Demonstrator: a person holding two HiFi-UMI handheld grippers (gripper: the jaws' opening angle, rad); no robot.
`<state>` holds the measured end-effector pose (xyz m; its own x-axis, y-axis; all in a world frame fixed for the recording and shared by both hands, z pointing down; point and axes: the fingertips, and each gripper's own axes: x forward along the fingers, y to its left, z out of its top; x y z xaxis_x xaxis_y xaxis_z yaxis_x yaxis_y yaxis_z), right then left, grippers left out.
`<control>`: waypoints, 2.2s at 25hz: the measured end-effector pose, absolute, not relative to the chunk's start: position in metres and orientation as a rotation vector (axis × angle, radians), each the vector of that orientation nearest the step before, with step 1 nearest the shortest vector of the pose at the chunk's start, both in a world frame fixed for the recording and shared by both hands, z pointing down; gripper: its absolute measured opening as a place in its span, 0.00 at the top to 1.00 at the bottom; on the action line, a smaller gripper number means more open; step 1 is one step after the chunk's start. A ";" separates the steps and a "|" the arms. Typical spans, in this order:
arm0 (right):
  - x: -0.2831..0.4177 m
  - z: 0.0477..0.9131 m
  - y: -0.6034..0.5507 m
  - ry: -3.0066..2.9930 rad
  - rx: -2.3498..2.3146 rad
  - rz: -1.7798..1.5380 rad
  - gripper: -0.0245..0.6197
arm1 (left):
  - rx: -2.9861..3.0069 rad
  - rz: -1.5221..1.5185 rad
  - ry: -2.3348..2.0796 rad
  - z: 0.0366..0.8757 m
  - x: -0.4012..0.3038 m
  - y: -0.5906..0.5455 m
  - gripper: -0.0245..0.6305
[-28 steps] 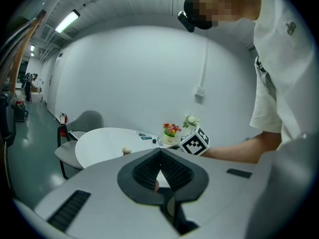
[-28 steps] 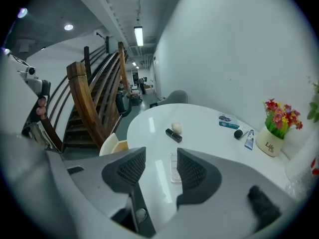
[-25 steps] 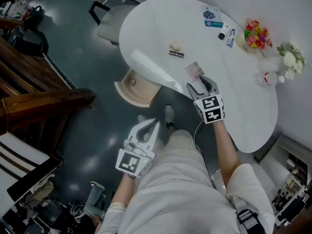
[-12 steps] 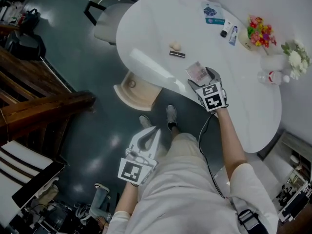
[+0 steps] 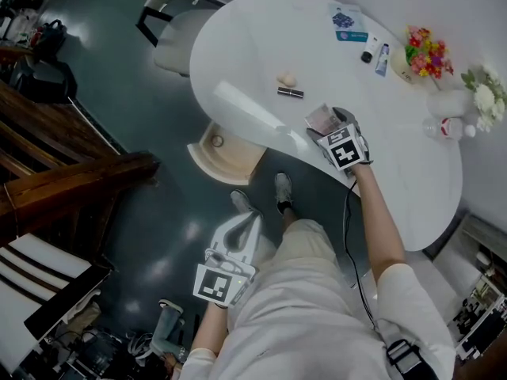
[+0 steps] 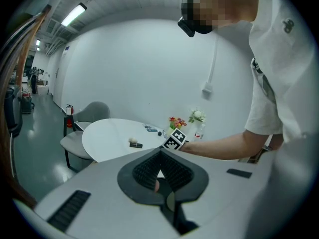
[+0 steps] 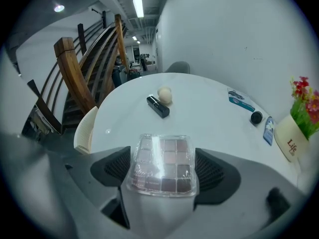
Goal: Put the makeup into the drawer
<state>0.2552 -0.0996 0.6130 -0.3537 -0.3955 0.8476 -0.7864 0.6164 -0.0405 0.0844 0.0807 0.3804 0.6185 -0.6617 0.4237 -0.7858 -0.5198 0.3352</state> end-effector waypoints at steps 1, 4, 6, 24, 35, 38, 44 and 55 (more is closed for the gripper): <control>0.255 0.615 -0.099 -1.969 0.930 0.571 0.38 | 2.350 0.333 -1.138 0.380 0.085 0.080 0.95; 0.256 0.617 -0.101 -1.959 0.949 0.580 0.38 | 2.356 0.329 -1.137 0.379 0.087 0.079 0.95; 0.256 0.617 -0.103 -1.951 0.968 0.586 0.38 | 2.351 0.321 -1.145 0.379 0.087 0.077 0.95; 0.254 0.616 -0.101 -1.946 0.961 0.578 0.38 | 2.345 0.305 -1.151 0.376 0.083 0.078 0.95; 0.248 0.612 -0.087 -1.945 1.003 0.581 0.38 | 2.328 0.295 -1.169 0.376 0.057 0.087 0.95; 0.250 0.611 -0.087 -1.930 1.029 0.586 0.38 | 2.330 0.296 -1.161 0.376 0.050 0.088 0.95; 0.244 0.611 -0.083 -1.936 1.048 0.585 0.38 | 2.346 0.291 -1.135 0.375 0.042 0.088 0.95; 0.224 0.601 -0.082 -1.956 1.072 0.567 0.38 | 2.345 0.276 -1.115 0.376 0.024 0.086 0.95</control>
